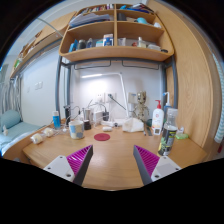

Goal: Pour water

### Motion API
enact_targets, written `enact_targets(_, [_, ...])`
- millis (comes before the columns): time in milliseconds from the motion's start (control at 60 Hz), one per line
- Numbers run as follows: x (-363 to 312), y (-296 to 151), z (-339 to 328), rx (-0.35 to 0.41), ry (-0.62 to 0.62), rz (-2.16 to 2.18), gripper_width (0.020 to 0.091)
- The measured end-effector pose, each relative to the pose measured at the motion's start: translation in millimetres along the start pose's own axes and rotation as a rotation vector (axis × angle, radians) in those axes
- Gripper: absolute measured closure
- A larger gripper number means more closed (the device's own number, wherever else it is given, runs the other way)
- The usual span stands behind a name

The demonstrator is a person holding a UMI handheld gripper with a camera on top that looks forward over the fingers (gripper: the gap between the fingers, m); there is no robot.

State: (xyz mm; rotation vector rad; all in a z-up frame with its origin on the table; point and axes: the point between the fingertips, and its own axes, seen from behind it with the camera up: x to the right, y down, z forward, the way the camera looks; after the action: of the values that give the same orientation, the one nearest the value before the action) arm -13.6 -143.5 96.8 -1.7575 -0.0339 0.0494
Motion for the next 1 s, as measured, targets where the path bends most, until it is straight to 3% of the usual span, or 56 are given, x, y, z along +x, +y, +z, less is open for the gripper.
enact_targets(133, [61, 8, -2, 0.036, 0.079, -0.01, 0.0266])
enact_targets(150, [42, -4, -2, 0.041, 0.087, -0.017, 0.0268])
enact_targets(200, [99, 12, 1, 0.051, 0.125, -0.026, 0.027])
enact_targets(300, [148, 21, 10, 0.046, 0.153, -0.027, 0.0268])
enact_targets(617, [208, -5, 68, 0.073, 0.132, 0.003, 0.0308])
enact_targets(800, [215, -15, 97, 0.078, 0.127, 0.022, 0.0473])
enact_targets(833, [216, -14, 101, 0.07, 0.132, 0.029, 0.0527])
enact_targets(883, [217, -12, 104, 0.06, 0.137, 0.043, 0.0672])
enact_targets(1000, [217, -13, 105, 0.053, 0.148, 0.014, 0.0708])
